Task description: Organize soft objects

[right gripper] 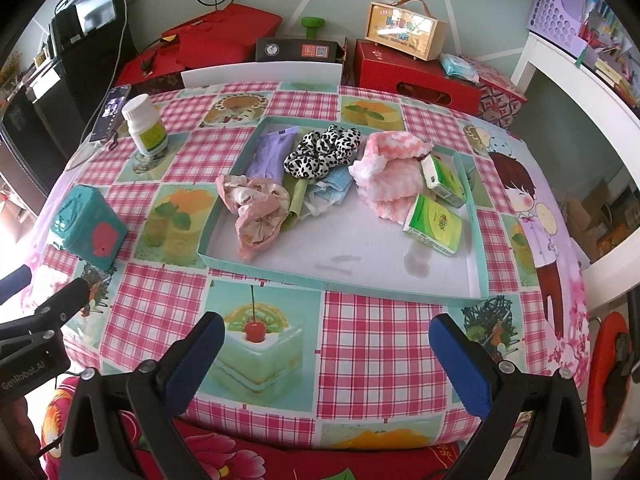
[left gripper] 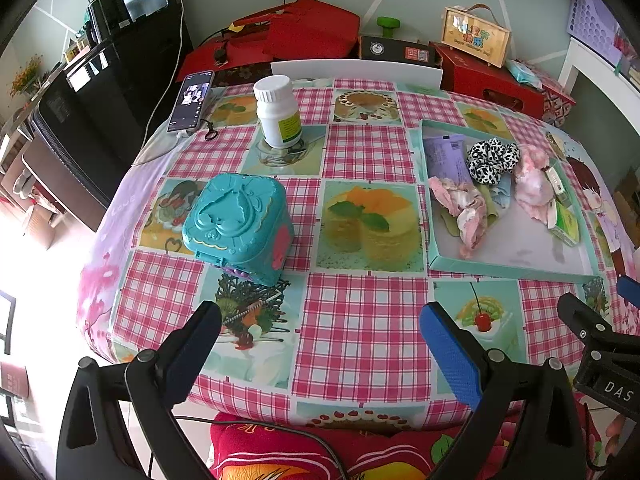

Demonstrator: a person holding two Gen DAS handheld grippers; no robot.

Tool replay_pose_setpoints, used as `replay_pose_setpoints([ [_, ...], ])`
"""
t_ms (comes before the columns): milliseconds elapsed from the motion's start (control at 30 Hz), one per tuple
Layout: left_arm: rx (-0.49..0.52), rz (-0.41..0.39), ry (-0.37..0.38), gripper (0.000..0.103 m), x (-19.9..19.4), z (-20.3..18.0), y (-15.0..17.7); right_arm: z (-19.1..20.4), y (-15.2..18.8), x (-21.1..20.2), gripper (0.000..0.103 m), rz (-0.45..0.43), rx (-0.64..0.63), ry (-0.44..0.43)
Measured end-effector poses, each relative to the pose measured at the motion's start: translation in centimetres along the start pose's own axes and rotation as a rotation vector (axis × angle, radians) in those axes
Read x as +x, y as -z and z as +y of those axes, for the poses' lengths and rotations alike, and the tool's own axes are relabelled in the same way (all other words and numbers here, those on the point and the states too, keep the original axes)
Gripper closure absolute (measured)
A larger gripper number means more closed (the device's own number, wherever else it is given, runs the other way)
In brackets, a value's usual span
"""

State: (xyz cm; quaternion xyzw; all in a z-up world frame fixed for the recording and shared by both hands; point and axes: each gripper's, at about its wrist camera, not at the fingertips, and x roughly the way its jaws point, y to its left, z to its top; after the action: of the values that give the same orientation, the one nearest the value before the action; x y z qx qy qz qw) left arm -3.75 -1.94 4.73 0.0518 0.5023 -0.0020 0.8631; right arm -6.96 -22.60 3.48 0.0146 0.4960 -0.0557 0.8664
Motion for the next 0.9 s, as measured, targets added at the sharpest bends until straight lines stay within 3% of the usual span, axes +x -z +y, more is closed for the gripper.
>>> replay_pose_setpoints([
  [900,-0.004,0.003,0.005,0.004,0.08,-0.03,0.04,0.08,0.05,0.11,0.0,0.001,-0.001,0.0],
])
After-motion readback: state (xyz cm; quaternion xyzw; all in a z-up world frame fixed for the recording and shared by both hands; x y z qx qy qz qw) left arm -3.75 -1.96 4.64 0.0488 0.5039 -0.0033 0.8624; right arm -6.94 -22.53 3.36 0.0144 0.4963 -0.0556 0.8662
